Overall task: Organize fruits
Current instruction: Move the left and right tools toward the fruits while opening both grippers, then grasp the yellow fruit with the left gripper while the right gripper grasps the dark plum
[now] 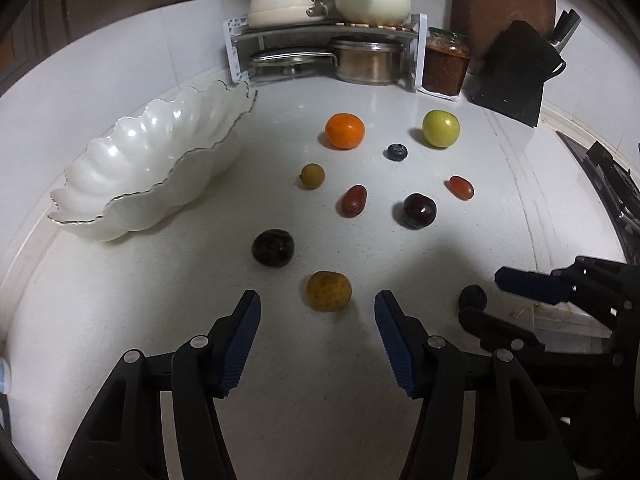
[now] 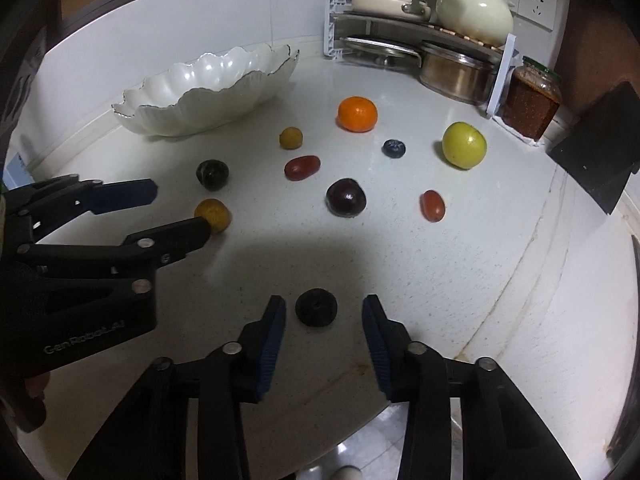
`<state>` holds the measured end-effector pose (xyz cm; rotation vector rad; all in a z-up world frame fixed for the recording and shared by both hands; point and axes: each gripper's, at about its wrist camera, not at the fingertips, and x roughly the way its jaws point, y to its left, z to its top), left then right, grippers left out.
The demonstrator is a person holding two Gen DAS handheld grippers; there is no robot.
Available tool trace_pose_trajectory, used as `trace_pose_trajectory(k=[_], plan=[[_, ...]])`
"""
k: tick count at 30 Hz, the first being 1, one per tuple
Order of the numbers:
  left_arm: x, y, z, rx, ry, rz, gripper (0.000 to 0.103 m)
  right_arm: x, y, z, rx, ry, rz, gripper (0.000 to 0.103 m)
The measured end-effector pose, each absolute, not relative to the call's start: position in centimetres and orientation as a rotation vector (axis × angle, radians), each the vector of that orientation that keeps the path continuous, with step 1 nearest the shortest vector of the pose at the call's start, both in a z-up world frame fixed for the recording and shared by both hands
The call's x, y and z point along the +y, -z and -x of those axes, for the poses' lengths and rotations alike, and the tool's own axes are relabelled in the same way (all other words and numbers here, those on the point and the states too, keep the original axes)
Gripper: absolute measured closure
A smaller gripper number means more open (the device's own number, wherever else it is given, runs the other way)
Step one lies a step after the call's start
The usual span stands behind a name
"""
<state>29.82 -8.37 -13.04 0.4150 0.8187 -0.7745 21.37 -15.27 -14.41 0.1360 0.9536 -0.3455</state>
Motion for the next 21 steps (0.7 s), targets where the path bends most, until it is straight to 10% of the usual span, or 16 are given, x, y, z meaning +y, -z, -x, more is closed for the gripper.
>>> trace_pose_trajectory(k=[21], plan=[[-10.0,15.0,-30.6,0.852,0.795,-0.414,0.076,-15.1,15.0,-21.8,0.941,0.354,-0.12,0.079]])
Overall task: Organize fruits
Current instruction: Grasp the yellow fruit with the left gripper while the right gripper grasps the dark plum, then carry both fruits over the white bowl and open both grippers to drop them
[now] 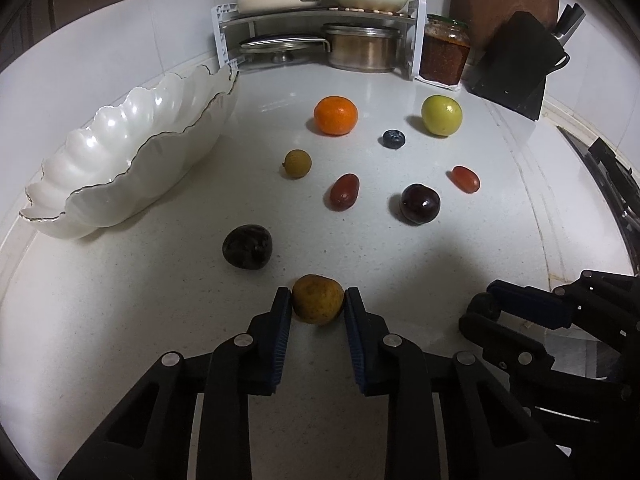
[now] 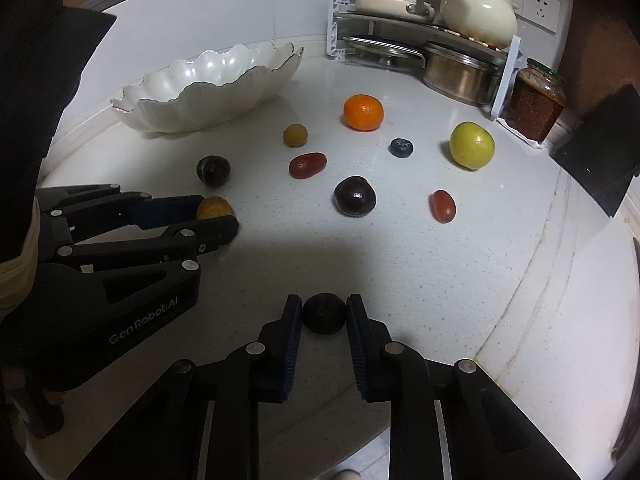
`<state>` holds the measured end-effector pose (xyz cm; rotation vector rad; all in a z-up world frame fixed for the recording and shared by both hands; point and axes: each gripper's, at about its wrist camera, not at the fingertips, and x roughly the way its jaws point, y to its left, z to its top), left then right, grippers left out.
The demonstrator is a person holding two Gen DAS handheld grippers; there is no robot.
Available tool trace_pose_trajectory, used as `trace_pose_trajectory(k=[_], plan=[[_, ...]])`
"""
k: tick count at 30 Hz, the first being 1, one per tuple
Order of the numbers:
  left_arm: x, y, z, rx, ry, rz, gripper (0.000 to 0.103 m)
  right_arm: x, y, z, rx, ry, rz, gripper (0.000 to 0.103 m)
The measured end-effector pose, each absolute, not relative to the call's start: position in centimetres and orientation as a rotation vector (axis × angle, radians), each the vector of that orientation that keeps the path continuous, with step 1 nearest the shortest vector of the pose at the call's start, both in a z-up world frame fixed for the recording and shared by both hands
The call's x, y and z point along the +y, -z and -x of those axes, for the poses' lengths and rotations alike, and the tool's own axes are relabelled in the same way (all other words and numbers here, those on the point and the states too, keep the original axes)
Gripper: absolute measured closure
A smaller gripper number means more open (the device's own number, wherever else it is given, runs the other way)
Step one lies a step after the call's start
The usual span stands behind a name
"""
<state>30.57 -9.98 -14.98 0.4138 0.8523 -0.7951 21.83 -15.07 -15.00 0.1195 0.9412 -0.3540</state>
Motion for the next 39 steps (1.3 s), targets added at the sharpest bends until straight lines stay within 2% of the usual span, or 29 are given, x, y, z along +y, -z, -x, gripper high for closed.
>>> trace_pose_trajectory(k=[16,39], plan=[[-8.3,11.5,-29.7,0.804,0.726,-0.368,0.076,-15.4,12.5,-21.8,0.869,0.336,-0.134,0.079],[-6.3,3.9,-28.6,0.665,0.486,-0.211,0.076,-16.7,4.7,-24.2,0.687,0.134,-0.055,0.079]])
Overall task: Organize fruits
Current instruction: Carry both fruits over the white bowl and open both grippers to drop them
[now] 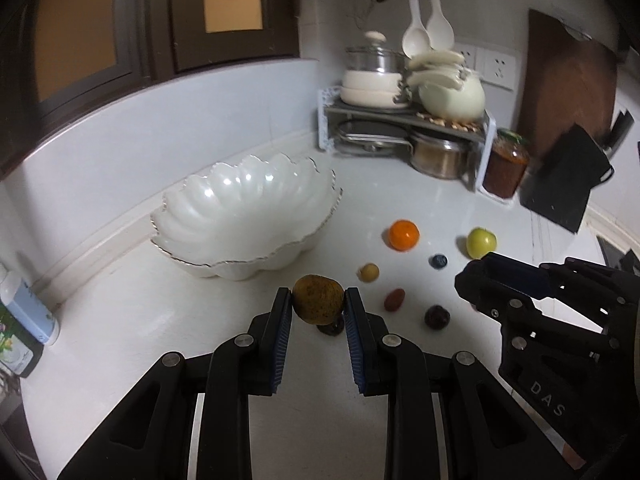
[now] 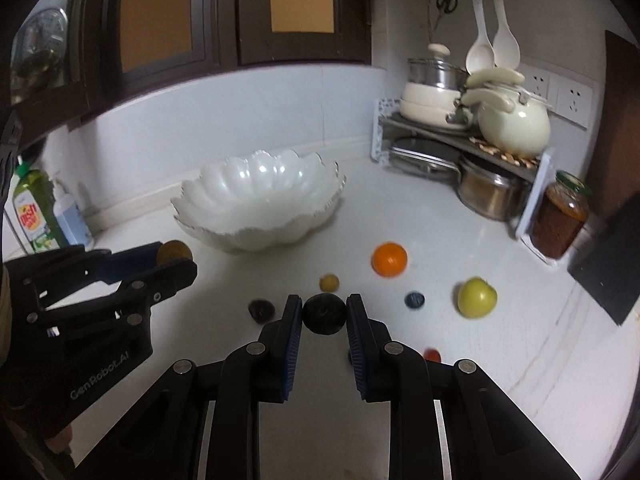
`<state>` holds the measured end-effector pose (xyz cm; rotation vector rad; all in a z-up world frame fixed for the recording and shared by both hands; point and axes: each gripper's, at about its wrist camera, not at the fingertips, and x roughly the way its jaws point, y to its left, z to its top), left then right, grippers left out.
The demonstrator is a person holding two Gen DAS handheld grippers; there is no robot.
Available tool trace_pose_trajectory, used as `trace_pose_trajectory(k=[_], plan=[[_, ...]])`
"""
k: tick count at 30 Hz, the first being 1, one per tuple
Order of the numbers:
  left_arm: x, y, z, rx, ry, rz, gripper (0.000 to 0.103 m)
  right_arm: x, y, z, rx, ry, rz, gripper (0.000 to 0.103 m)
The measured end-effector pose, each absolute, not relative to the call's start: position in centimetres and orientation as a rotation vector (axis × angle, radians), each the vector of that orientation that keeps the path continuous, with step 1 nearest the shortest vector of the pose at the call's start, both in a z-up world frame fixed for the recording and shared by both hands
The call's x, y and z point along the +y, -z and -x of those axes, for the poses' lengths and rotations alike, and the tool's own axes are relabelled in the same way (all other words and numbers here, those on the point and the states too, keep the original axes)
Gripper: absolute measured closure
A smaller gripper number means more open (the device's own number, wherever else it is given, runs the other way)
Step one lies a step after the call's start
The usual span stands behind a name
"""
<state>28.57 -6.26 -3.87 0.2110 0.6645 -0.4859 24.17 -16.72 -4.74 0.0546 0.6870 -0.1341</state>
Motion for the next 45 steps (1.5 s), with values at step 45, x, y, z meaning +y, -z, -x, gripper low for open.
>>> trace_pose_trajectory(k=[45], plan=[[-3.7,-0.3,-44.9,0.678,0.206,-0.152,0.076,-16.6,2.6,-46.5,0.792,-0.054,0.003,0.079]])
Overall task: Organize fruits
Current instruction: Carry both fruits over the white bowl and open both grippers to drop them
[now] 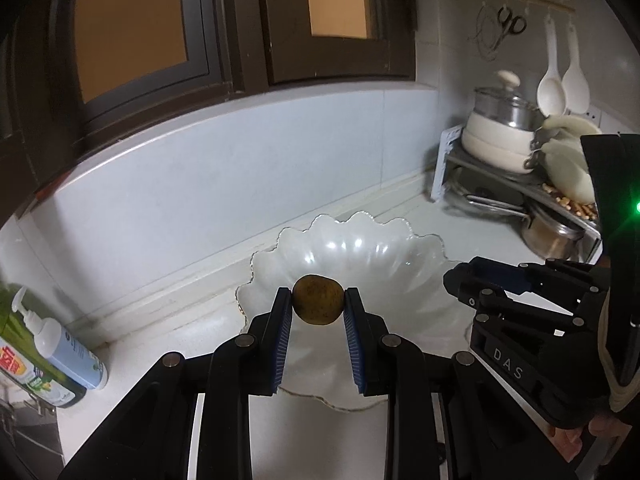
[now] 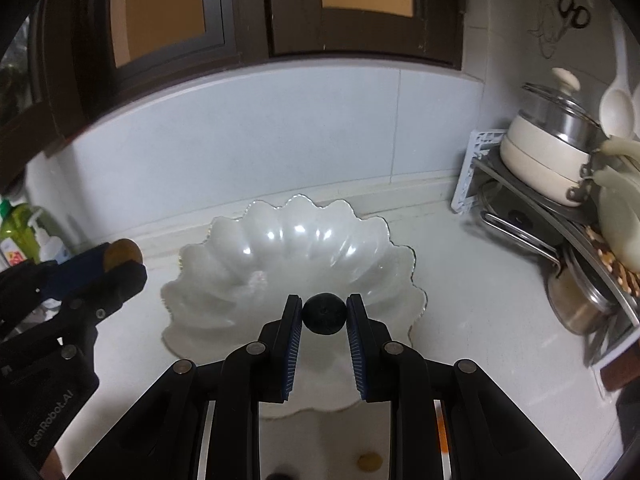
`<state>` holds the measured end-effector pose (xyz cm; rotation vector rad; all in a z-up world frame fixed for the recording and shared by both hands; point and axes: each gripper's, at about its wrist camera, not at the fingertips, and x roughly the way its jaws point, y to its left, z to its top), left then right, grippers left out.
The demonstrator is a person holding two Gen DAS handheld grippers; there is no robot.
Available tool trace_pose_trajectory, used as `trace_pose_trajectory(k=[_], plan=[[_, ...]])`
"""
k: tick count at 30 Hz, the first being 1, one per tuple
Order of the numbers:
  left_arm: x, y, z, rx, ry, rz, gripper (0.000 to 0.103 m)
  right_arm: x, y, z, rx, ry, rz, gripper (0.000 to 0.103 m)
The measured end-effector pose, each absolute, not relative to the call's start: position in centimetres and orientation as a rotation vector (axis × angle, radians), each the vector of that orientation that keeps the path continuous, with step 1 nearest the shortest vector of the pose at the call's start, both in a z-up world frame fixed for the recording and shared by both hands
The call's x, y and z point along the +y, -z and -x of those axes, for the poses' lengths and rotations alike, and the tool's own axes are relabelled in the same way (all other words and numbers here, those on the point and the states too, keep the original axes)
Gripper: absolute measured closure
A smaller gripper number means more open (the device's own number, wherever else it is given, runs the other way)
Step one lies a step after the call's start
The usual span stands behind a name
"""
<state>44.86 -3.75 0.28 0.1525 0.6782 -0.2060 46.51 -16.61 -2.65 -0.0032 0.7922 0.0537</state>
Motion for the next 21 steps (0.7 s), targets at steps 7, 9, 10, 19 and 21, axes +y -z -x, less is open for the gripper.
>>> trace_pose_trajectory(k=[7,9,10,19,21], plan=[[-4.2,1.7,-48.5,0.768,0.188,-0.167,0.076,-16.7,4.6,-50.2,0.874,-0.064,0.003,0.079],[-4.1,2.2,-49.4,0.794,0.19,-0.165,0.076,-16.6,5.2,-51.1,0.899,-0.068,0.004,0.079],[-4.0,2.6,-50.0,0.813,0.191,-0.163,0.076,-16.6,5.4,-51.5,0.907,-0.071,0.005,0.079],[-4.8,5.8,-54.3,0.943,0.189,-0.147,0.076,-16.5,7.9,-54.9,1.01,-0.088,0.004,0.079],[-4.9,6.4,-55.0,0.964,0.185,-0.144,0.076,-16.6,8.6,-55.6,1.032,-0.084,0.013,0.079]])
